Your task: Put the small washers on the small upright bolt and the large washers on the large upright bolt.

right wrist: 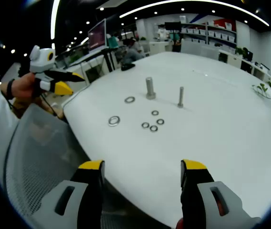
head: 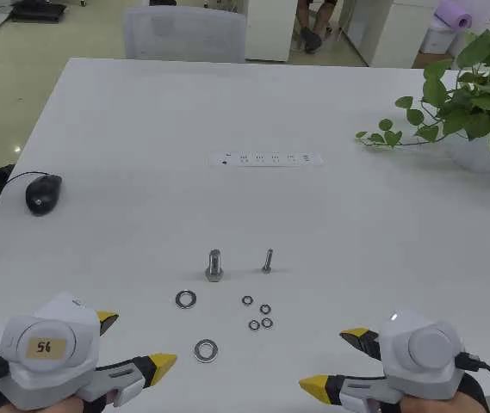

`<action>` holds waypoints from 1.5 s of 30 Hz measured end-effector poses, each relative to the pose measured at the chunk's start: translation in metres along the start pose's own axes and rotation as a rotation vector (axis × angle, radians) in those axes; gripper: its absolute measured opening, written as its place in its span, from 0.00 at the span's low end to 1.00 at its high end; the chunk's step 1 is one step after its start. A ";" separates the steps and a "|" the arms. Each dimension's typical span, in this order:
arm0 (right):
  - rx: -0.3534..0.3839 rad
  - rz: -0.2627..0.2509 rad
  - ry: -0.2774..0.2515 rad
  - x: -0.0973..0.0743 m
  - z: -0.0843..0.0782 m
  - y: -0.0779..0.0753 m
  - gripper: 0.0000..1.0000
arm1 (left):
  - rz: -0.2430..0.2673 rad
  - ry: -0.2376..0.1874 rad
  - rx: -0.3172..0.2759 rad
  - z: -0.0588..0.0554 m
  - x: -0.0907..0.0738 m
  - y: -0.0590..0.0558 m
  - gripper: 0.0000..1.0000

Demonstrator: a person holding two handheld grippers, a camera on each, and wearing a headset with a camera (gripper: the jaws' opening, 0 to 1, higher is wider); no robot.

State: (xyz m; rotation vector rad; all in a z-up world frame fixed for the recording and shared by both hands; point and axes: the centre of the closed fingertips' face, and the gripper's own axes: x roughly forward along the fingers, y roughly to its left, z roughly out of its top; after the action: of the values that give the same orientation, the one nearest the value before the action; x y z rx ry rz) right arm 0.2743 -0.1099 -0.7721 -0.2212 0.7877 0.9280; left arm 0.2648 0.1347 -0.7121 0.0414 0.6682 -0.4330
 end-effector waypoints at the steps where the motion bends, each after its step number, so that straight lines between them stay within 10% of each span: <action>1: 0.000 -0.002 -0.001 0.000 0.000 0.000 0.65 | -0.001 0.001 0.004 0.001 0.000 0.000 0.61; 45: -0.069 -0.009 0.017 0.000 0.000 0.004 0.65 | -0.008 0.000 0.019 -0.009 -0.013 -0.010 0.61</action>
State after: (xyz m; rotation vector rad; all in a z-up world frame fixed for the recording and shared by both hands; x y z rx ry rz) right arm 0.2714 -0.1071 -0.7716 -0.2929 0.7702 0.9468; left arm 0.2465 0.1318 -0.7105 0.0571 0.6645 -0.4467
